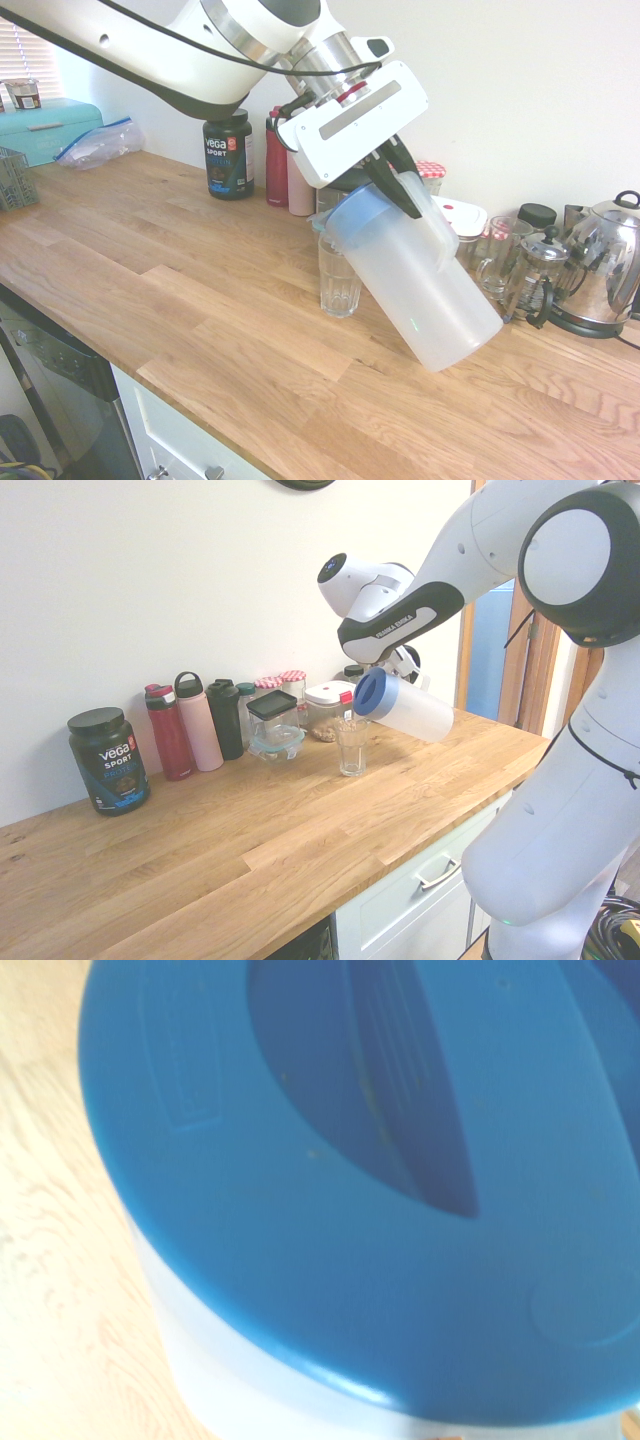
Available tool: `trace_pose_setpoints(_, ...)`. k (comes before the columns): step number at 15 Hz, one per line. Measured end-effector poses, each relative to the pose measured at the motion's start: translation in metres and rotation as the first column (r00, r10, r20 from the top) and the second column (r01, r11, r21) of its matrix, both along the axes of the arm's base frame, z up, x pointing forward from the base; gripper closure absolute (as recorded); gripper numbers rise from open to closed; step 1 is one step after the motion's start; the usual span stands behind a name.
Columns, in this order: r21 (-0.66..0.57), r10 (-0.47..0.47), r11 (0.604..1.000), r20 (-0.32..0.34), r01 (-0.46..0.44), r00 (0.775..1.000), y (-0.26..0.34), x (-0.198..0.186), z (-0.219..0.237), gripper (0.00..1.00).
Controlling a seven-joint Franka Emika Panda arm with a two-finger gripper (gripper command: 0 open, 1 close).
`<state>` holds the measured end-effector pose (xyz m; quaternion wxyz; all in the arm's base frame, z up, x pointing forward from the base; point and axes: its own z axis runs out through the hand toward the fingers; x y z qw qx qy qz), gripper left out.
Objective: Pour me some water
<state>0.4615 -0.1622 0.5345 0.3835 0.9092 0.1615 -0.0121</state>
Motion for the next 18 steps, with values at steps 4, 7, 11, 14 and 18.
trace_pose_setpoints(4, -0.004, -0.020, 1.000, 0.000, 0.020, 1.000, -0.011, 0.010, -0.008, 1.00)
trace_pose_setpoints(7, 0.013, -0.028, 1.000, 0.022, 0.028, 0.999, -0.015, 0.013, -0.001, 1.00)
trace_pose_setpoints(11, 0.164, -0.034, 0.986, 0.126, 0.013, 0.991, -0.023, 0.012, 0.070, 1.00)
trace_pose_setpoints(14, 0.301, -0.024, 0.953, 0.216, -0.043, 0.976, -0.026, -0.022, 0.152, 1.00)
trace_pose_setpoints(18, 0.508, -0.106, 0.858, 0.317, -0.075, 0.942, 0.012, -0.066, 0.230, 1.00)
